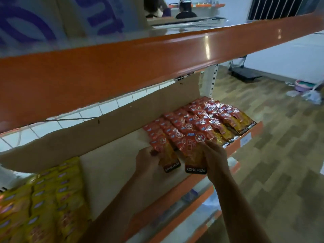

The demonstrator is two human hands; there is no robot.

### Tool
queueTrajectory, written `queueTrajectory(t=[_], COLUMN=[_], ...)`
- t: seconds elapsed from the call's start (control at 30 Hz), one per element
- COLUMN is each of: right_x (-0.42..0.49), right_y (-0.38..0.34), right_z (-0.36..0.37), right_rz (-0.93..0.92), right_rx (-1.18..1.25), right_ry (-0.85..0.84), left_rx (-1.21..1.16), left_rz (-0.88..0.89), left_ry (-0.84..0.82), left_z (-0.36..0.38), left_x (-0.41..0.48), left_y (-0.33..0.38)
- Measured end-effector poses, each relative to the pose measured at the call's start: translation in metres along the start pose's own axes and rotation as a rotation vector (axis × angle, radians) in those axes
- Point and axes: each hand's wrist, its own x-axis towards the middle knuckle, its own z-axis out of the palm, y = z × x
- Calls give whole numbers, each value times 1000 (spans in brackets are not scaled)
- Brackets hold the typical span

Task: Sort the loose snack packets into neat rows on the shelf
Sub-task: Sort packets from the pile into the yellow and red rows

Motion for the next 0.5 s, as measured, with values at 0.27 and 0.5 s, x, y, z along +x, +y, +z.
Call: queueTrajectory(t=[0.27, 0.5], right_x=[76, 114], right_y=[-9, -6], right_z=[11, 18], right_rz=[11, 20], right_rx=[-188, -240], right_ry=[-209, -350], left_rx=[5, 49], left_rz=[-84, -106], left_ry=[147, 237], left_z=[22, 37], left_x=[25, 27], left_y=[10, 12])
